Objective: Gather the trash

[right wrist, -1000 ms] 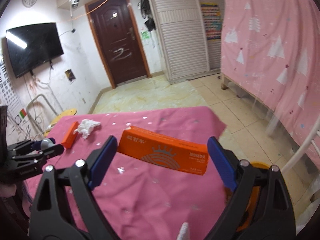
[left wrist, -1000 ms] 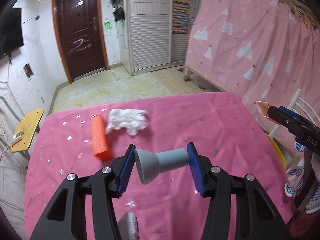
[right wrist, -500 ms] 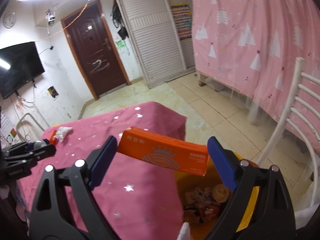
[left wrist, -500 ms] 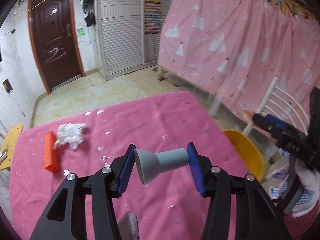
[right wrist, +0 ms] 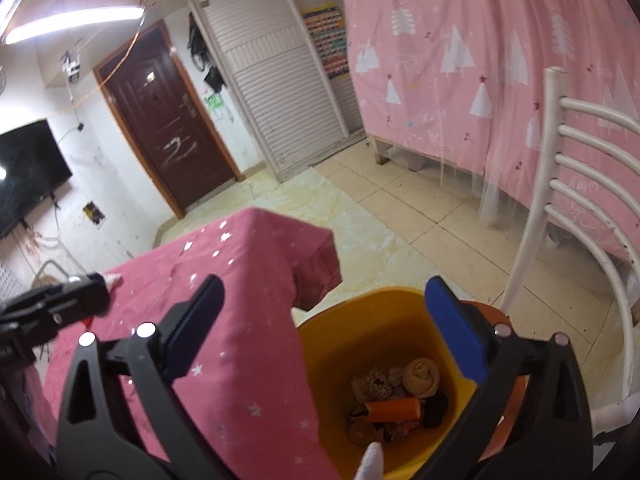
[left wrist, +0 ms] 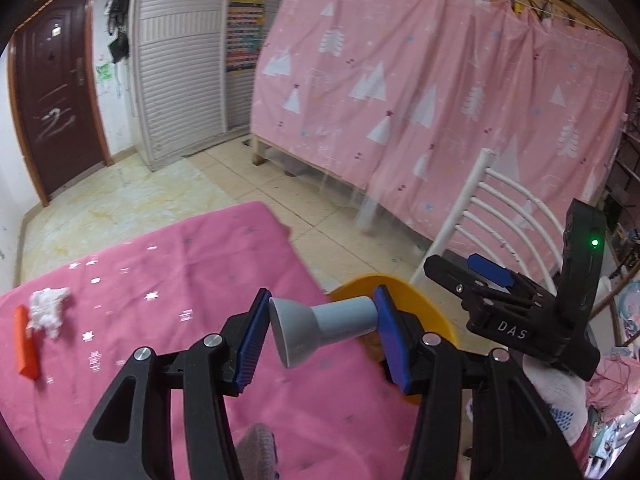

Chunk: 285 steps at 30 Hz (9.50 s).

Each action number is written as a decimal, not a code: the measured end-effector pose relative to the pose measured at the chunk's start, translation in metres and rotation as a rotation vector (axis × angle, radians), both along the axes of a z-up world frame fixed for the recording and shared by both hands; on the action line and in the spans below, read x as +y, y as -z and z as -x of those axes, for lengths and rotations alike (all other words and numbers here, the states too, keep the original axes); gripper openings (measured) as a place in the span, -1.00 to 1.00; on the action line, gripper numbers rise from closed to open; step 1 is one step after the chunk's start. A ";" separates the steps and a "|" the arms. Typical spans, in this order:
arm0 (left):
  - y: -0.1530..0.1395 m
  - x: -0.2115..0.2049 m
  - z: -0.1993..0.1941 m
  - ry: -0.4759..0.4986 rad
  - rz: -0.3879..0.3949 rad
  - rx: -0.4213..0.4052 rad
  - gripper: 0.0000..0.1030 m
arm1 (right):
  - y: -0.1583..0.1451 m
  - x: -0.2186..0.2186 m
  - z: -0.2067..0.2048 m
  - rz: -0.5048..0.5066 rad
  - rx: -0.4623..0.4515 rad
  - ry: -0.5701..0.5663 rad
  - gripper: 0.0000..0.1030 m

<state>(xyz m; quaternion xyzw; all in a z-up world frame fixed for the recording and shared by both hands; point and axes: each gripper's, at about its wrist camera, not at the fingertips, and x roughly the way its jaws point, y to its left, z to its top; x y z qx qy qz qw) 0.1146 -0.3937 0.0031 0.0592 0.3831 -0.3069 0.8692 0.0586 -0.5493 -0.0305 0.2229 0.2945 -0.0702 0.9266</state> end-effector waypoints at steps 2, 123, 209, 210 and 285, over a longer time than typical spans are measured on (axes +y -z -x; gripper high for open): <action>0.005 -0.016 -0.001 0.026 0.013 0.015 -0.13 | -0.003 -0.014 0.009 -0.024 -0.025 0.037 0.88; 0.050 0.349 -0.111 -0.603 -0.074 0.119 -0.71 | 0.004 0.378 -0.224 0.258 0.214 -0.738 -0.53; 0.019 -0.068 0.001 0.116 0.076 0.145 0.13 | 0.009 -0.016 0.026 0.066 0.040 0.079 0.26; 0.016 -0.062 0.002 0.104 0.084 0.135 0.15 | 0.006 -0.010 0.025 0.069 0.031 0.069 0.30; 0.016 0.297 0.020 -0.724 -0.022 -0.172 0.67 | -0.027 0.261 -0.024 0.191 -0.081 -0.419 0.88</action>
